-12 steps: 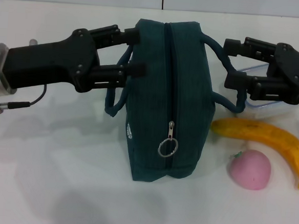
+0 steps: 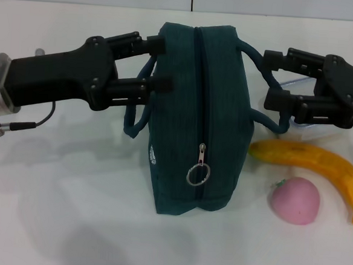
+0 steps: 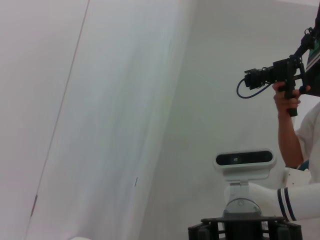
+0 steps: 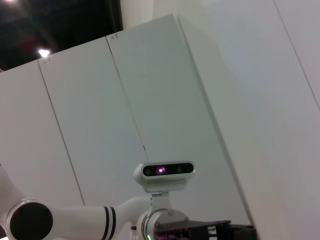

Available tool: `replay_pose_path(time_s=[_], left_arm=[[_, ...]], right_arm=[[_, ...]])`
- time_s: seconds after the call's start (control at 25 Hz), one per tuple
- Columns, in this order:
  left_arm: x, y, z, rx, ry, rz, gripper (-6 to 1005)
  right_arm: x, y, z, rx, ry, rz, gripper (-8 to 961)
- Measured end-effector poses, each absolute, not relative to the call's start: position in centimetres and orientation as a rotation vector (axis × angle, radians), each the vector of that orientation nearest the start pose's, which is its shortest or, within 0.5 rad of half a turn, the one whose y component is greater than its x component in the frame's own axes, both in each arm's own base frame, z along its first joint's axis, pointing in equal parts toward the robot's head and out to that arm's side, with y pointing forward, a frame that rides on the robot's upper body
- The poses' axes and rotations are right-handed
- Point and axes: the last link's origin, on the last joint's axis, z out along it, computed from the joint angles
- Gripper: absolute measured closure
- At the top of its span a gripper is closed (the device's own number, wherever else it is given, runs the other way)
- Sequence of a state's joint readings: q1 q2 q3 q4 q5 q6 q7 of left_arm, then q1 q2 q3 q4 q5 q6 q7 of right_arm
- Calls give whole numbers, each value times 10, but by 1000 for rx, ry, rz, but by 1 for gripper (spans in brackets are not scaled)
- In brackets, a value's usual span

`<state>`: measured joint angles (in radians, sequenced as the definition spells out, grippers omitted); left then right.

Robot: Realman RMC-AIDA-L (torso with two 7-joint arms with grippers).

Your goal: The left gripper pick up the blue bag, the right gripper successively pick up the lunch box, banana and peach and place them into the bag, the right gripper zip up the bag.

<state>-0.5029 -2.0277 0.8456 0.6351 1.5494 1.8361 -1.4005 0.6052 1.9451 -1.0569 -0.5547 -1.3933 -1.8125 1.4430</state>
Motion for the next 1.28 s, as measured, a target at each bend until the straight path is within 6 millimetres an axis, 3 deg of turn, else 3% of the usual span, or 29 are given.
replay_pose_path(time_s=[0.28, 0.44, 0.8, 1.28], left_arm=[[-210, 314, 38, -2744, -470, -1301, 192], [-204, 330, 57, -2745, -642, -1232, 193], [-200, 365, 70, -2657, -1316, -644, 195], [-188, 367, 74, -2630, -1596, -557, 196]], right_arm=[[189, 326, 39, -2861, 381, 1329, 82], [193, 322, 39, -2858, 368, 1335, 86], [217, 308, 44, -2786, 408, 1327, 93], [233, 298, 48, -2726, 439, 1340, 103]])
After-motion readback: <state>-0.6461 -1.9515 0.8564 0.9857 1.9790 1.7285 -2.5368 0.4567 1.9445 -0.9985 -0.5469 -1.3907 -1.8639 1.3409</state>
